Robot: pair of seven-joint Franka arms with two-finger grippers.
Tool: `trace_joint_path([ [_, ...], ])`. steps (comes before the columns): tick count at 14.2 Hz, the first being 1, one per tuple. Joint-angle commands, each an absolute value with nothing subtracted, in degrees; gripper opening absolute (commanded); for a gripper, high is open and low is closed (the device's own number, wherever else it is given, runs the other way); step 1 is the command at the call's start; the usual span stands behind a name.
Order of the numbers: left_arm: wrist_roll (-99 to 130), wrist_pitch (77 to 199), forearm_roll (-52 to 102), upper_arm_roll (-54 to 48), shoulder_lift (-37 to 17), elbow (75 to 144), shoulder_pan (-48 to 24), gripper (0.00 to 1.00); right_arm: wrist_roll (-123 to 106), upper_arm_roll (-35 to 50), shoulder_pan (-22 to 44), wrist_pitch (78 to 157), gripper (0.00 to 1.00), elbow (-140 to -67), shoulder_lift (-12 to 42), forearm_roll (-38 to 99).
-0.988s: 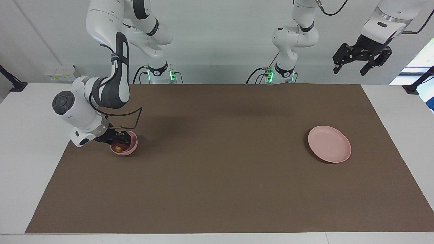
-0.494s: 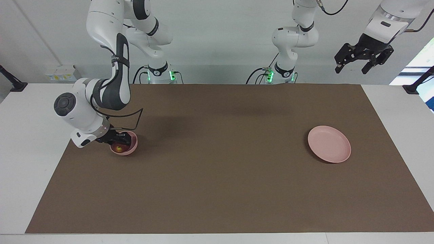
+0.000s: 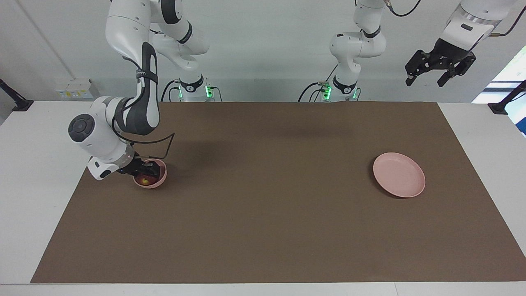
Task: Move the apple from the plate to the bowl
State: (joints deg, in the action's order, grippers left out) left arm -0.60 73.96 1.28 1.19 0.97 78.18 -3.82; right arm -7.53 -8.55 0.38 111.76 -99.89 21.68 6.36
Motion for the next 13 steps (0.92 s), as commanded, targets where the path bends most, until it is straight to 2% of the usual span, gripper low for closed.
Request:
trace_joint_path([
  [1, -0.09, 73.65, 0.09, 1.58, 2.46, 79.89, -3.70, 1.00, -8.79, -8.09, -0.09, 113.82, 0.00, -101.16, 21.36, 6.33],
  [6, -0.09, 73.83, 0.09, 1.58, 2.46, 79.89, -3.52, 1.00, -8.79, -8.09, -0.09, 114.34, 0.00, -101.69, 21.53, 6.33],
  [7, 0.00, 73.83, 0.09, 1.58, 2.46, 79.89, -3.43, 1.00, -8.70, -8.09, -0.09, 114.35, 0.08, -101.69, 21.53, 6.33],
  [8, -0.09, 73.83, 0.09, 1.58, 2.46, 79.89, -3.43, 1.00, -8.70, -8.09, -0.09, 114.35, 0.25, -101.69, 21.53, 6.33],
  [9, 0.00, 73.83, 0.09, 1.58, 2.46, 79.89, -3.43, 1.00, -8.70, -8.09, -0.09, 114.35, 0.33, -101.69, 21.62, 6.33],
  [13, -0.09, 73.83, 0.09, 1.58, 2.46, 79.89, -3.43, 1.00, -8.61, -8.09, -0.09, 114.35, 0.41, -101.69, 21.71, 6.33],
])
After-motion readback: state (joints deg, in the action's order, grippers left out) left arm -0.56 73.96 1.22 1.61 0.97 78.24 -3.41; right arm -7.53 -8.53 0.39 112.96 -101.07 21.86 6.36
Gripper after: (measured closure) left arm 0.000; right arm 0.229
